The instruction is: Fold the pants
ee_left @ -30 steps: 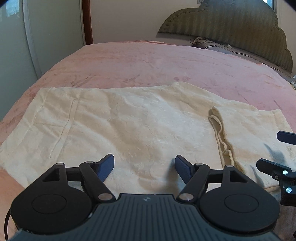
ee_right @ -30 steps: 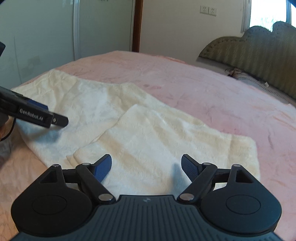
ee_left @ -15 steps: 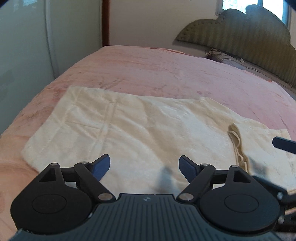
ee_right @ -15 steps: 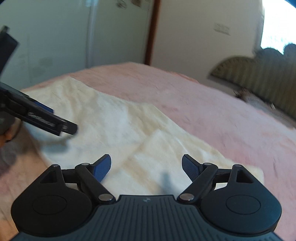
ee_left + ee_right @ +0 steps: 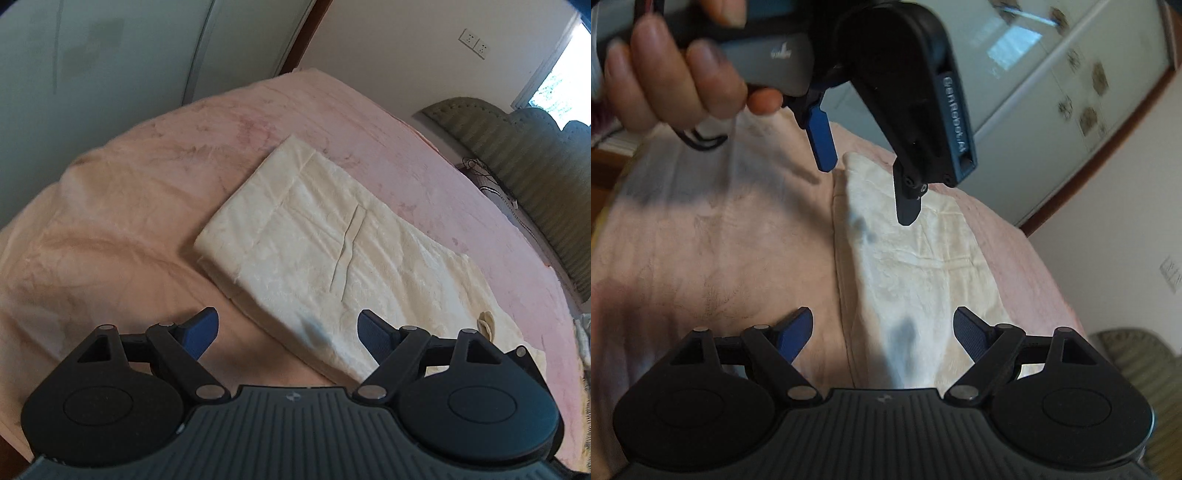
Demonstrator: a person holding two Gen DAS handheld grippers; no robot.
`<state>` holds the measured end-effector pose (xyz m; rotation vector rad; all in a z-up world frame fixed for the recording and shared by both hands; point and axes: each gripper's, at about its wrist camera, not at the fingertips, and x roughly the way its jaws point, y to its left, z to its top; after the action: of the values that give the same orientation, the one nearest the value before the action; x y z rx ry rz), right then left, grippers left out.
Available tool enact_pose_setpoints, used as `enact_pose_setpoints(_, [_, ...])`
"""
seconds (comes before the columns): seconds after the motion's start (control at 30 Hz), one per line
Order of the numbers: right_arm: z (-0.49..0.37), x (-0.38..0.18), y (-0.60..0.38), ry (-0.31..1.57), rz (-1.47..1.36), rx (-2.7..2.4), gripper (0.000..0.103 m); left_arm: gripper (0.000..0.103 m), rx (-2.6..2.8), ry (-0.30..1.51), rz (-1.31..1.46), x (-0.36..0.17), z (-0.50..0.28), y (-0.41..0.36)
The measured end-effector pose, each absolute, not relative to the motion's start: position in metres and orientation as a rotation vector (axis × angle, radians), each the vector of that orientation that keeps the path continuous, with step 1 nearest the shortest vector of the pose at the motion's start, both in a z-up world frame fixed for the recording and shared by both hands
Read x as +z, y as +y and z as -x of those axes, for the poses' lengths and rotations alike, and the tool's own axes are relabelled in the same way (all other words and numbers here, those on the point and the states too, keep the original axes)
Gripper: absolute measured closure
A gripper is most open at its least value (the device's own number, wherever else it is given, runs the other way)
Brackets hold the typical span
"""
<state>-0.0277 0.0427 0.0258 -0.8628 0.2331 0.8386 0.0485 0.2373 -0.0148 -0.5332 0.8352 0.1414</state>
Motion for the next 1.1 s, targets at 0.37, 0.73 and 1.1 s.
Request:
enact_pose_setpoints(0.37, [0.025,0.006,0.077,0.144,1.026,0.800,0.070,0.011,0.035,0.828,0.877,-0.045,-0.065,0.264])
enact_pose_setpoints(0.73, [-0.020,0.055,0.048,0.296,0.628,0.854,0.083,0.011,-0.020,0.758,1.064,-0.059,-0.108,0.279])
enact_pose_setpoints(1.1, [-0.096,0.086,-0.010,0.561,0.132,1.007,0.080,0.027,0.091,0.745,0.942,-0.048,-0.139,0.278])
